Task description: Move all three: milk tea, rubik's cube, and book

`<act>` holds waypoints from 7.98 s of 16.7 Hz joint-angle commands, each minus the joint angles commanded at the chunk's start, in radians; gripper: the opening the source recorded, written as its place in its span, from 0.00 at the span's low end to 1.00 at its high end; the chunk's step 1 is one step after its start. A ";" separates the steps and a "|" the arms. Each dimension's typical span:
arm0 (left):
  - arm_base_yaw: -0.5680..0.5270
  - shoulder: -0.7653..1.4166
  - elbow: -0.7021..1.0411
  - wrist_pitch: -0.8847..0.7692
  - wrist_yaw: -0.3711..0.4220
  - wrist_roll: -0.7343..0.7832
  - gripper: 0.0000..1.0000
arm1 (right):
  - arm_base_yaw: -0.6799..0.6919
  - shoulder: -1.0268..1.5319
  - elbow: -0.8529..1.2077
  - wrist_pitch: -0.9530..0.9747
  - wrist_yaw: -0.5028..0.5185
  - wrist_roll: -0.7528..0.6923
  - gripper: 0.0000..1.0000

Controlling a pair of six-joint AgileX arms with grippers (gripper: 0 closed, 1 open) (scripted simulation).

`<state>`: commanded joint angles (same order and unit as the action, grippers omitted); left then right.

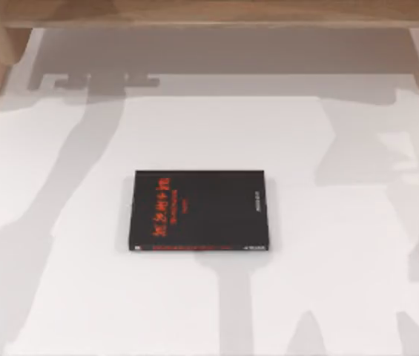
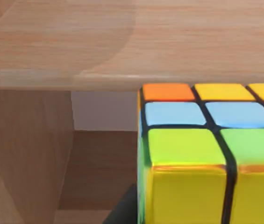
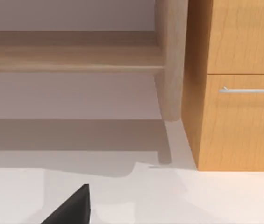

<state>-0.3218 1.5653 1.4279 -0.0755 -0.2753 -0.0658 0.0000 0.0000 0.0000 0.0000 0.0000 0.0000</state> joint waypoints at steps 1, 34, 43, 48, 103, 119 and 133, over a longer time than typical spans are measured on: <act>-0.001 -0.008 0.000 0.045 -0.005 0.015 0.00 | 0.000 0.000 0.000 0.000 0.000 0.000 1.00; 0.067 0.380 0.473 0.125 0.063 0.081 0.00 | 0.000 0.000 0.000 0.000 0.000 0.000 1.00; 0.067 0.380 0.473 0.125 0.063 0.081 0.68 | 0.000 0.000 0.000 0.000 0.000 0.000 1.00; 0.067 0.380 0.473 0.125 0.063 0.081 1.00 | 0.000 0.000 0.000 0.000 0.000 0.000 1.00; 0.637 0.462 0.004 0.660 0.631 0.065 1.00 | 0.003 -0.388 0.056 -0.444 0.005 -0.006 1.00; 0.627 0.510 0.076 0.636 0.621 0.064 0.40 | 0.003 -0.388 0.056 -0.444 0.005 -0.006 1.00; 0.630 0.508 0.076 0.636 0.621 0.066 0.00 | 0.003 -0.388 0.056 -0.444 0.005 -0.006 1.00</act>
<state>0.3081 2.0731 1.5043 0.5605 0.3454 0.0000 0.0034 -0.3875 0.0562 -0.4436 0.0045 -0.0060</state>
